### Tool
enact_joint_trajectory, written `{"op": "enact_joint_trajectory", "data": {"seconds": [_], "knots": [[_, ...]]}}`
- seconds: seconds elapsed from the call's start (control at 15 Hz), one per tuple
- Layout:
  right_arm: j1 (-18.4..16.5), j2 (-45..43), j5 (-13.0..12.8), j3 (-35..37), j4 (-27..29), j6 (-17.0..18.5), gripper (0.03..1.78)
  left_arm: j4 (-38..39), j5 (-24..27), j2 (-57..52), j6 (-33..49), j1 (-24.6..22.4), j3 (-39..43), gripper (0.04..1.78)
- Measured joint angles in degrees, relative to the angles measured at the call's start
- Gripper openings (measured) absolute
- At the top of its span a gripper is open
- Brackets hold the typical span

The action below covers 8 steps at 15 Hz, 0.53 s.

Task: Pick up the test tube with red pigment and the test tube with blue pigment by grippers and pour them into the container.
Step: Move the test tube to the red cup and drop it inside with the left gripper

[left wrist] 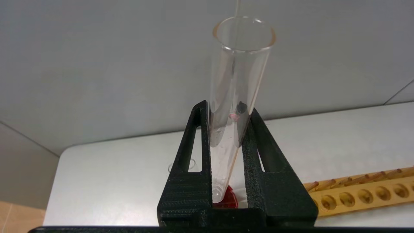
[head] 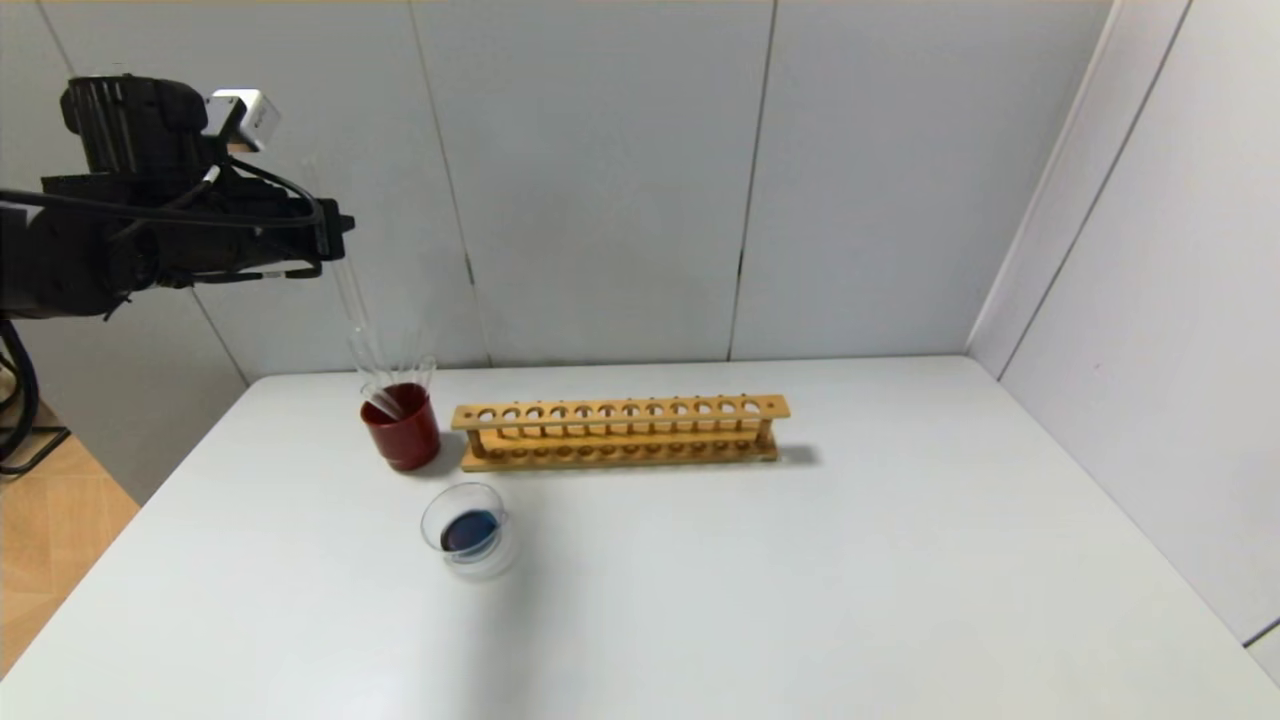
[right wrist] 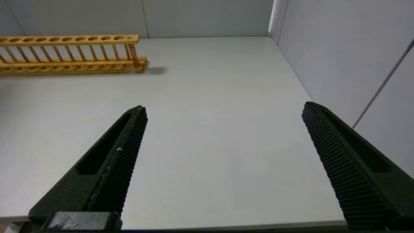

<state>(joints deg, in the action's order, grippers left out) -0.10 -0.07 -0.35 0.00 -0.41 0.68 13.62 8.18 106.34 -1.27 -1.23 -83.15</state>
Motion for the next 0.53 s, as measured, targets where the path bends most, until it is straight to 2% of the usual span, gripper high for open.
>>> {"op": "enact_joint_trajectory", "data": {"seconds": [0.27, 0.53], "knots": [[0.0, 0.0, 0.0, 0.0, 0.0, 0.0, 1.75, 0.5, -0.3, 2.2, 0.0, 0.2, 0.7, 0.33], [0.0, 0.0, 0.0, 0.0, 0.0, 0.0, 1.75, 6.7, 0.0, 3.5, -0.5, 0.3, 5.1, 0.33]]}}
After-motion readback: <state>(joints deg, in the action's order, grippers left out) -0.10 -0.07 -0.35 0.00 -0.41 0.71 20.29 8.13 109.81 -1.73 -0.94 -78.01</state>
